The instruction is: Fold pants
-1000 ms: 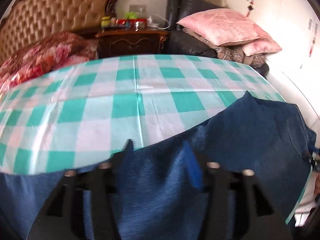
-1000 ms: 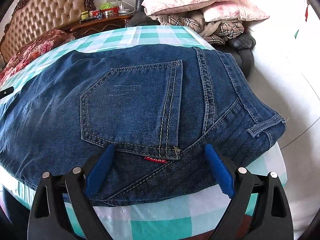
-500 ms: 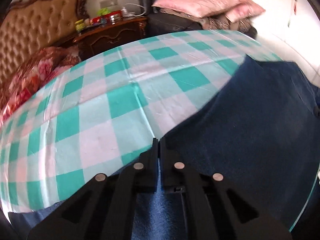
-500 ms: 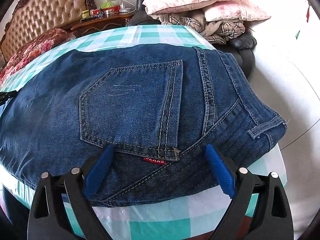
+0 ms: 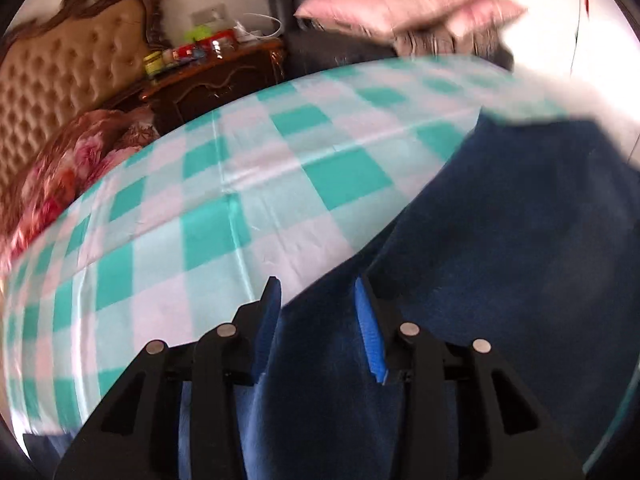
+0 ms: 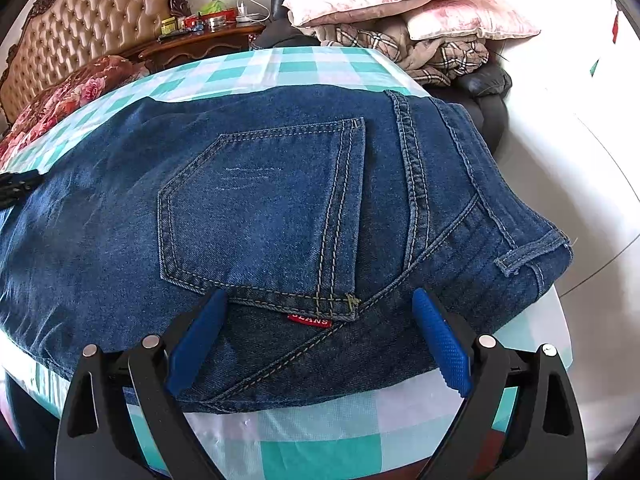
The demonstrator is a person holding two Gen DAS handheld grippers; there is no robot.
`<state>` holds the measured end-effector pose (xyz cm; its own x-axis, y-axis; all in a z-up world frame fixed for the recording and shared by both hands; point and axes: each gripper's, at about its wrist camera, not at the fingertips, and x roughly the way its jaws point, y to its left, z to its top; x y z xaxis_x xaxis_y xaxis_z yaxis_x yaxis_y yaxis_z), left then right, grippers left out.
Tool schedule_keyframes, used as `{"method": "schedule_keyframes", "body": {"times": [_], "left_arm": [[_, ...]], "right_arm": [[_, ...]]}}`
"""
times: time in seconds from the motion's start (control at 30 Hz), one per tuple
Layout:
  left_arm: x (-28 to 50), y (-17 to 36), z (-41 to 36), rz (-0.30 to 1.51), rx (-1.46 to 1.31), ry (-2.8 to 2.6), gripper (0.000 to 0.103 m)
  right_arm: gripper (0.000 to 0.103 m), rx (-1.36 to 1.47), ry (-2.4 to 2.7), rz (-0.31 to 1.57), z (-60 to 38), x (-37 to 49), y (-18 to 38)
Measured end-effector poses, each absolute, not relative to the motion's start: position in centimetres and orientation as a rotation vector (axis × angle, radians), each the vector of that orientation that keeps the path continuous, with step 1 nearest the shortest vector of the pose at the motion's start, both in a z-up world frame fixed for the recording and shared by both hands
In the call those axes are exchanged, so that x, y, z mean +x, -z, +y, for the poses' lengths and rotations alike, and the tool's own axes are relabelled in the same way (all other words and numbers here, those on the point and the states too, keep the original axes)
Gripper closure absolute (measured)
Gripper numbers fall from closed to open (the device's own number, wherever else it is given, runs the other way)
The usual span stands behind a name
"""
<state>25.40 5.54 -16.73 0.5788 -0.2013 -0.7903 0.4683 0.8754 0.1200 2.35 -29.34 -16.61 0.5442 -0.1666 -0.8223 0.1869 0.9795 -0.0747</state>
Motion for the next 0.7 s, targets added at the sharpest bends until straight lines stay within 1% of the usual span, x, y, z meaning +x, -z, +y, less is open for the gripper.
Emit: {"method": "schedule_keyframes", "body": {"times": [0.03, 0.1, 0.17, 0.27, 0.33, 0.4, 0.43, 0.47, 0.5, 0.57, 0.63, 0.67, 0.7], "left_arm": [[26.4, 16.8, 6.0, 0.87, 0.304, 0.351, 0.063], [27.8, 16.1, 7.4, 0.867, 0.219, 0.246, 0.068], [27.4, 14.7, 8.3, 0.834, 0.125, 0.279, 0.068], [24.7, 13.7, 6.9, 0.821, 0.163, 0.377, 0.066], [23.8, 14.7, 5.0, 0.85, 0.233, 0.42, 0.063], [24.7, 16.4, 3.5, 0.882, 0.295, 0.348, 0.063], [25.4, 16.7, 3.3, 0.863, 0.279, 0.334, 0.059], [26.4, 16.7, 3.8, 0.868, 0.247, 0.294, 0.058], [27.2, 16.1, 4.8, 0.861, 0.206, 0.201, 0.057], [27.3, 14.2, 8.6, 0.814, 0.031, 0.088, 0.056], [25.6, 12.8, 12.7, 0.782, -0.139, 0.084, 0.056], [24.4, 12.5, 14.2, 0.768, -0.161, 0.071, 0.056], [22.9, 12.4, 15.8, 0.752, -0.177, 0.057, 0.057]], "right_arm": [[0.013, 0.022, 0.213, 0.97, -29.3, 2.3, 16.6], [0.013, 0.025, 0.214, 0.971, -29.3, 2.3, 16.6], [0.013, 0.023, 0.211, 0.972, -29.3, 2.2, 16.6], [0.013, 0.025, 0.207, 0.975, -29.3, 2.3, 16.6], [0.013, 0.027, 0.213, 0.991, -29.3, 2.6, 16.4], [0.015, 0.023, 0.23, 1.02, -29.2, 3.0, 16.0], [0.02, 0.011, 0.237, 1.024, -28.9, 3.2, 15.4], [0.025, -0.007, 0.244, 1.015, -28.5, 3.4, 14.8], [0.027, -0.044, 0.239, 0.985, -27.6, 3.7, 13.3], [0.027, -0.056, 0.166, 0.934, -25.7, 4.6, 11.1], [0.031, -0.057, 0.055, 0.899, -22.3, 6.8, 9.1], [0.033, -0.072, 0.002, 0.887, -20.3, 8.0, 8.7], [0.038, -0.087, -0.052, 0.879, -18.1, 9.4, 8.6]]}}
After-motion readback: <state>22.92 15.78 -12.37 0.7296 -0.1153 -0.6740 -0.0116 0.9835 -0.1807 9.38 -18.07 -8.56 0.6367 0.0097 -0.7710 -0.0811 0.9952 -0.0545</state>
